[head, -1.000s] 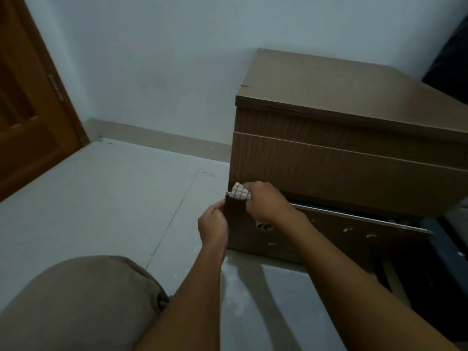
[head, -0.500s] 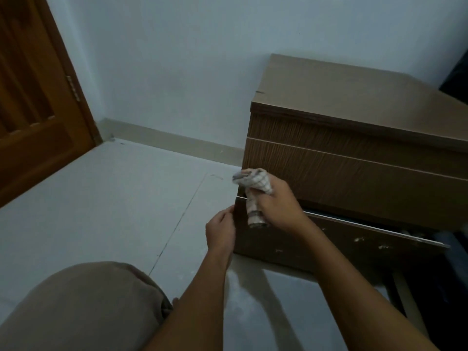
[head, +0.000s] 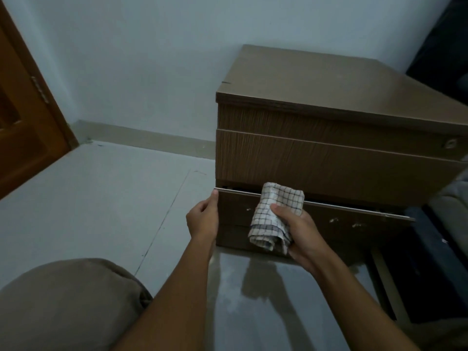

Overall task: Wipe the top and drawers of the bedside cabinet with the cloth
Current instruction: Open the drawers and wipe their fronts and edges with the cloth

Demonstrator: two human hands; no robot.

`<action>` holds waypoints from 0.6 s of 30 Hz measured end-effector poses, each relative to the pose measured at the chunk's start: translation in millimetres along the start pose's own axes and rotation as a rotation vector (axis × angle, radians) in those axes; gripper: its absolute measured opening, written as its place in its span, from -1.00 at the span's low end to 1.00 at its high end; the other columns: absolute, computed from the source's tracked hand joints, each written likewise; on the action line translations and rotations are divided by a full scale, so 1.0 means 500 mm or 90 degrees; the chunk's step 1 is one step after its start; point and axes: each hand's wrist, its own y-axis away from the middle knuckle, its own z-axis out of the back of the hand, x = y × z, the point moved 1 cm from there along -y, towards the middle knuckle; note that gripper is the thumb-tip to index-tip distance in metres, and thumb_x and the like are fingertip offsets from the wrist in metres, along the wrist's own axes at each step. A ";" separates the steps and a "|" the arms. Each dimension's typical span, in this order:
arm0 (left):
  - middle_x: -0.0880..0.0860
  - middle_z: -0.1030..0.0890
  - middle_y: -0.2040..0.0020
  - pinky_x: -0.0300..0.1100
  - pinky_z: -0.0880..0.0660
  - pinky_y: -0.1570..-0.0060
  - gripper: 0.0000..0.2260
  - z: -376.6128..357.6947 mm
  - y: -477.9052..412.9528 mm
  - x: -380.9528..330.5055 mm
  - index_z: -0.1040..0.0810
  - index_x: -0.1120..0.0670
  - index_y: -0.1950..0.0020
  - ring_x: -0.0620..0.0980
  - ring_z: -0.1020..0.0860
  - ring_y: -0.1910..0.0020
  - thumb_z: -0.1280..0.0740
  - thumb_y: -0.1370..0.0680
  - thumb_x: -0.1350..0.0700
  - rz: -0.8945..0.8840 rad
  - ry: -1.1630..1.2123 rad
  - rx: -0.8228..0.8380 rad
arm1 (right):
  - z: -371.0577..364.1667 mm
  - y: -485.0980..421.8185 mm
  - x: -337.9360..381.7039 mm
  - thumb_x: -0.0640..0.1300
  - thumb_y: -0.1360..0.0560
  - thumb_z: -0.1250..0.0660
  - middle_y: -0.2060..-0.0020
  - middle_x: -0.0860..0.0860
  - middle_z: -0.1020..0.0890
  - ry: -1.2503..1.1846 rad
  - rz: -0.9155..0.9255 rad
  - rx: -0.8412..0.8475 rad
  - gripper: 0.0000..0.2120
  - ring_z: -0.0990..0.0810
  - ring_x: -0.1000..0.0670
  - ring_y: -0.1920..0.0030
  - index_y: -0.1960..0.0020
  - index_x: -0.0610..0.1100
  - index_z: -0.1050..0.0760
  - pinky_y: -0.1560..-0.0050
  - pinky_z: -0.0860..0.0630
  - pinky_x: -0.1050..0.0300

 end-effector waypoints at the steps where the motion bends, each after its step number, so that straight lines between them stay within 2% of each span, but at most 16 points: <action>1: 0.10 -0.66 0.14 0.01 -0.60 -0.04 -0.68 -0.004 -0.003 -0.005 -0.63 0.08 0.18 0.03 -0.61 0.07 -0.32 -0.54 -0.16 0.003 -0.002 0.000 | 0.008 0.002 -0.002 -0.25 -0.51 -0.35 -0.02 -0.19 -0.70 0.004 0.007 -0.013 -0.67 -0.69 -0.17 -0.03 -0.26 -0.16 -0.45 0.01 -0.61 -0.08; 5: 0.02 -0.61 0.18 0.05 -0.58 -0.11 -0.75 -0.026 -0.008 -0.022 -0.56 0.00 0.19 -0.03 -0.58 0.11 -0.30 -0.56 -0.12 0.016 0.011 -0.005 | 0.033 0.009 -0.002 -0.22 -0.51 -0.36 0.04 -0.12 -0.71 0.077 0.089 -0.119 -0.80 -0.71 -0.10 0.03 -0.13 -0.09 -0.52 -0.03 -0.62 -0.08; 7: -0.01 -0.58 0.19 0.03 -0.57 -0.09 -0.76 -0.035 -0.004 -0.021 -0.54 0.00 0.18 -0.06 -0.54 0.16 -0.28 -0.58 -0.12 0.010 0.012 -0.024 | 0.047 0.016 -0.001 -0.19 -0.54 -0.34 0.06 -0.04 -0.70 0.183 0.164 -0.218 -0.86 -0.70 -0.03 0.06 -0.05 0.01 -0.53 0.03 -0.63 0.04; 10: 0.01 -0.55 0.19 0.01 -0.56 -0.05 -0.68 -0.045 0.002 -0.016 -0.54 0.07 0.11 -0.03 -0.53 0.16 -0.26 -0.56 -0.18 0.001 0.020 -0.045 | 0.082 0.027 -0.010 -0.23 -0.56 -0.30 0.04 0.07 -0.64 0.270 0.306 -0.359 -0.79 -0.64 0.07 -0.01 -0.13 0.01 -0.51 -0.01 -0.59 0.12; 14: 0.07 -0.58 0.06 0.03 -0.55 -0.09 -0.65 -0.060 -0.003 -0.014 -0.54 0.09 0.00 0.04 -0.55 0.05 -0.27 -0.55 -0.20 -0.001 0.013 -0.066 | 0.161 0.040 -0.008 -0.28 -0.54 -0.30 -0.03 0.04 -0.62 0.207 0.392 -0.575 -0.72 -0.60 0.06 -0.05 -0.21 -0.06 -0.51 -0.09 -0.51 0.13; 16: 0.09 -0.59 0.00 0.07 -0.54 -0.12 -0.67 -0.065 -0.008 -0.013 -0.53 0.07 -0.01 0.09 -0.57 -0.02 -0.27 -0.55 -0.19 -0.004 0.007 -0.082 | 0.203 0.043 0.009 -0.27 -0.55 -0.30 -0.04 0.06 -0.61 0.132 0.420 -0.654 -0.73 -0.59 0.07 -0.06 -0.20 -0.03 -0.50 -0.07 -0.47 0.22; 18: 0.09 -0.59 -0.01 0.07 -0.54 -0.13 -0.70 -0.069 -0.013 -0.013 -0.52 0.06 0.00 0.11 -0.57 -0.04 -0.27 -0.55 -0.18 -0.004 0.001 -0.093 | 0.249 0.039 0.029 -0.30 -0.55 -0.28 -0.10 0.03 -0.59 0.051 0.461 -0.697 -0.70 -0.57 0.08 -0.10 -0.25 -0.09 -0.48 -0.04 -0.43 0.40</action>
